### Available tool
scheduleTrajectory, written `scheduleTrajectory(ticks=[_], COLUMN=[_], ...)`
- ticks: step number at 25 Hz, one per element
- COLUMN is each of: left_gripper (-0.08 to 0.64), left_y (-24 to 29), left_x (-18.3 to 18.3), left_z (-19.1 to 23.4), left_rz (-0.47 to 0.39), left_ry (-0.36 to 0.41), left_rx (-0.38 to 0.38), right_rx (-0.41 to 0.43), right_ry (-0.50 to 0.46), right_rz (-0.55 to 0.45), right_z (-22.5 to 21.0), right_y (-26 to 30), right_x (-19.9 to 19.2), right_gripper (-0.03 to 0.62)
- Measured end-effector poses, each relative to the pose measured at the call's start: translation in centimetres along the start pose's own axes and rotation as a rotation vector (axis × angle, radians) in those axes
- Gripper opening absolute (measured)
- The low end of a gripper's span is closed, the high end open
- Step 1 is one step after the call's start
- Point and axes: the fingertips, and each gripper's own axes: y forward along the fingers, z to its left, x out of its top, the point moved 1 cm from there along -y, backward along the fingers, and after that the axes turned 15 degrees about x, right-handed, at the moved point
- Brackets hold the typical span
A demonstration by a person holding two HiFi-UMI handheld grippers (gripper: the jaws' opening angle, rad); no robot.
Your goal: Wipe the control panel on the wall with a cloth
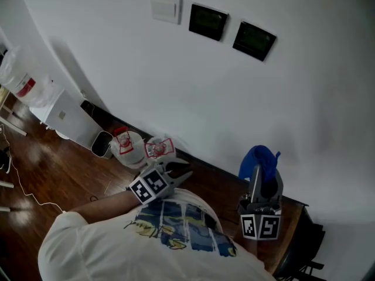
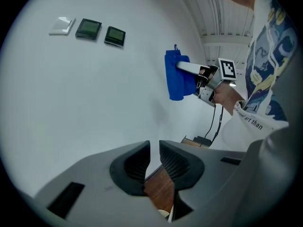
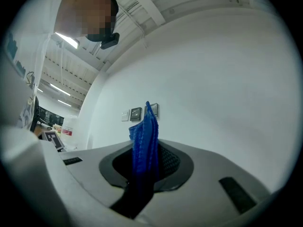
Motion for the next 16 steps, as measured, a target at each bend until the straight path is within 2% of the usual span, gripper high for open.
scheduleTrajectory(ticks=[9,16], left_gripper=[0.061,0.060], left_y=[-1.5,-1.4], left_x=[-1.0,-1.4], left_z=[1.0,0.4], left_rz=[0.033,0.042], left_ry=[-0.020,-0.040], left_rx=[0.049,0.033], right_rx=[0.086,0.083], right_ry=[0.041,0.060], right_rz=[-0.001,0.015], right_z=[1.2,1.1], right_y=[2.4,2.4], right_x=[-1.5,-2.1], right_gripper=[0.091,0.092])
